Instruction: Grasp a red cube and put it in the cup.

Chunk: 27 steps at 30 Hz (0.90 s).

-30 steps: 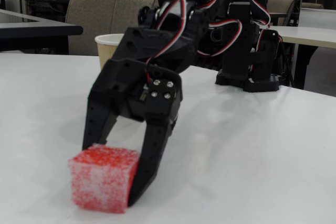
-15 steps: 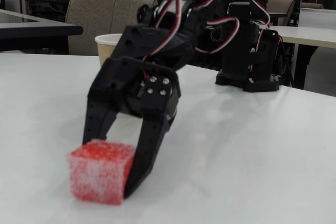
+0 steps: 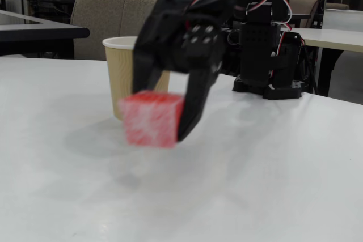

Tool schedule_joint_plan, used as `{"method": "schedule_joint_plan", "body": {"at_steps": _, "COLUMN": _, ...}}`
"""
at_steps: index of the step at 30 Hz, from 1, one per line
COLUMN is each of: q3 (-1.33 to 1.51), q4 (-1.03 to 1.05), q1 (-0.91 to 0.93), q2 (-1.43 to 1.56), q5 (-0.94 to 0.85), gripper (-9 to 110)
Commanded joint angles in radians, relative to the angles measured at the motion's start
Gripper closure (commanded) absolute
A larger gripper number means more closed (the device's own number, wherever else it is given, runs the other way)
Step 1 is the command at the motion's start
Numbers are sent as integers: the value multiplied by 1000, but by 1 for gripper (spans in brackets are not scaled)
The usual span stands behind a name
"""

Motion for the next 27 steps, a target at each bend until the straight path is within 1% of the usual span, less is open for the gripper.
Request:
{"method": "schedule_joint_plan", "body": {"at_steps": 1, "q3": 72, "q4": 3, "q1": -23, "q2": 233, "q5": 23, "gripper": 96}}
{"method": "schedule_joint_plan", "body": {"at_steps": 20, "q3": 382, "q4": 35, "q1": -63, "q2": 630, "q5": 41, "gripper": 96}}
{"method": "schedule_joint_plan", "body": {"at_steps": 27, "q3": 439, "q4": 112, "q1": -26, "q2": 773, "q5": 55, "gripper": 96}}
